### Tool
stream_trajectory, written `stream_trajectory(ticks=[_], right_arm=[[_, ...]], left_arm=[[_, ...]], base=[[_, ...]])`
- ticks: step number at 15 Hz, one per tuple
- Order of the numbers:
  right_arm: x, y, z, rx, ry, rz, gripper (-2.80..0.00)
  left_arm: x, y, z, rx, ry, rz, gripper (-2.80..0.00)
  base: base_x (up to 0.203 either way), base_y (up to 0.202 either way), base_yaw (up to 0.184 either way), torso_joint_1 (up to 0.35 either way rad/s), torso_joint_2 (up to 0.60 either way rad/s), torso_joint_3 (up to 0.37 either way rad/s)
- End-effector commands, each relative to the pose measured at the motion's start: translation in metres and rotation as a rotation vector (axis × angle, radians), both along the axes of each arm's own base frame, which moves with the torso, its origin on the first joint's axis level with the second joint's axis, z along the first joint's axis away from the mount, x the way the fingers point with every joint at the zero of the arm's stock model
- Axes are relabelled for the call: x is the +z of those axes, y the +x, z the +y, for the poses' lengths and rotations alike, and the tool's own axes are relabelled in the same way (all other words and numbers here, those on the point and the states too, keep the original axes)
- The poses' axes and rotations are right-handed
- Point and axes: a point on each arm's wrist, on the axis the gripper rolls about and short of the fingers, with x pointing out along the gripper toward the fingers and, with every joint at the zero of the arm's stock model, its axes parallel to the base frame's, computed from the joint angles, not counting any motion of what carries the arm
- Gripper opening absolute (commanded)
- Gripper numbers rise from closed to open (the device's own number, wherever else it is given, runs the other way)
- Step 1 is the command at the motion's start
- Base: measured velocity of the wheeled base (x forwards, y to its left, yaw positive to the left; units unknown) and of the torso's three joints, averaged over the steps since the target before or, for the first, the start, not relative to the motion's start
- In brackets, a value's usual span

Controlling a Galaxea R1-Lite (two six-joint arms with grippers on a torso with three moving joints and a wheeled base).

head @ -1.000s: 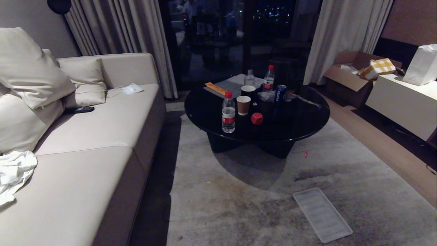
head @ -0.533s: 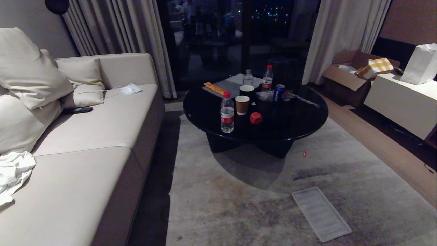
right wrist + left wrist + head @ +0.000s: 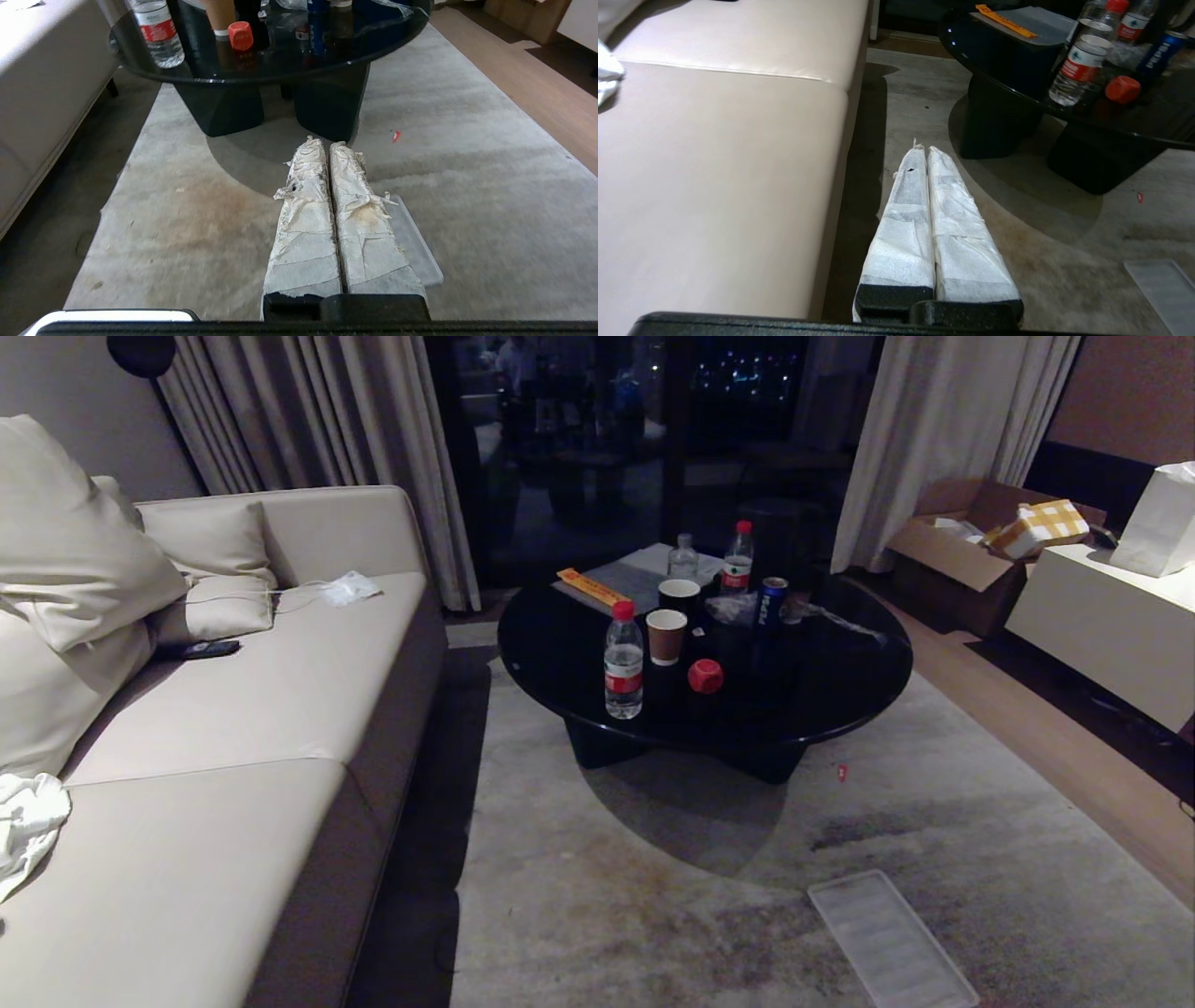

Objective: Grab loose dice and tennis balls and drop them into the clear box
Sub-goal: Pick up toys out of the box

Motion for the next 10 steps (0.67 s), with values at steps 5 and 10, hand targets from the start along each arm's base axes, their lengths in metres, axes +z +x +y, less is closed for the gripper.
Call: stream_trajectory(ticks=[5,10], right_arm=[[-0.0024,0.0008,0.0,0.001,0.0,0.01,-2.8],[-0.0025,0.0008,0.0,0.001,0.0,0.009,-2.8]], left_arm=[[0.0001,0.0001,0.0,0.001,-0.001,0.0,-2.8],[0.0001,0.0001,0.0,0.001,-0.001,0.0,-2.8]], base=[[0.182,0.0,0.001,0.001,0.0,0.003],[0.183,0.0,-0.001,0.003,0.0,0.002]])
